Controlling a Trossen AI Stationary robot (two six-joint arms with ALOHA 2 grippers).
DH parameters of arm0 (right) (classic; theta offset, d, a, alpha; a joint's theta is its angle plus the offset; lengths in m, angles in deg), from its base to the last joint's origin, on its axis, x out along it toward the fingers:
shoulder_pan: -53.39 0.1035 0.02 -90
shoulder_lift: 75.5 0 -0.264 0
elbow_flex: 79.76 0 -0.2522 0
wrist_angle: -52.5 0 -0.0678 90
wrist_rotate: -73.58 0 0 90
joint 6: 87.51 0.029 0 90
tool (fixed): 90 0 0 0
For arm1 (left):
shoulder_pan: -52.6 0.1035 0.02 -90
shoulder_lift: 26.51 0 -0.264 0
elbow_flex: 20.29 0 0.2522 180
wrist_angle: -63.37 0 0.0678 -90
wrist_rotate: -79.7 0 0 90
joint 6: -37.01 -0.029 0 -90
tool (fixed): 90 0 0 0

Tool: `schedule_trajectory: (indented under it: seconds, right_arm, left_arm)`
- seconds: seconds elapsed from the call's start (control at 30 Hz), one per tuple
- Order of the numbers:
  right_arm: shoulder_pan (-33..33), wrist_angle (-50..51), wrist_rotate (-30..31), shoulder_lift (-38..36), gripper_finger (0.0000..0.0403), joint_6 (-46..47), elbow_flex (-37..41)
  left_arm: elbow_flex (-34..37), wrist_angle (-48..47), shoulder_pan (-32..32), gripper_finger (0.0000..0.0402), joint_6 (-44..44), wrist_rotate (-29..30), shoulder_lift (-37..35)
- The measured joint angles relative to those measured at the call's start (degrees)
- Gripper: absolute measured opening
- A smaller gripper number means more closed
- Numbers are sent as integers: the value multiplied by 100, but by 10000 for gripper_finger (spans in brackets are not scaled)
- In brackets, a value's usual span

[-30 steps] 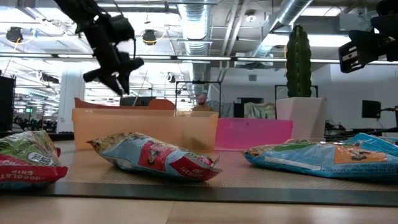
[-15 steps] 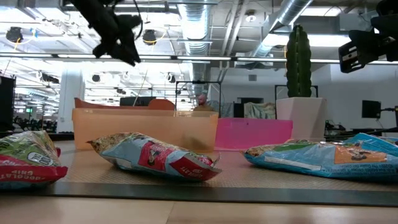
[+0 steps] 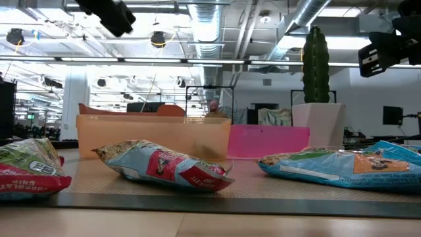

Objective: Pick and place Granola Bars by type
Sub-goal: Put the red granola bar into the red bin

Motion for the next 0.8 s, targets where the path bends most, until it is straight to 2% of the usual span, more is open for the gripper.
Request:
schedule_trajectory:
  seconds: [0.23,0.4,0.57,0.8]
  right_arm:
    - [0,1,-1,0,134,2,0]
    - [0,1,-1,1,133,2,2]
    - [-1,1,-2,1,134,1,0]
    - [0,0,-2,2,134,0,2]
  left_arm:
    - [3,-313,-1454,109,-619,153,254]
    - [6,-694,-2250,109,-877,353,634]
    - [7,-698,-2654,109,-1116,373,1033]
    - [4,-225,-2863,109,-1345,687,1695]
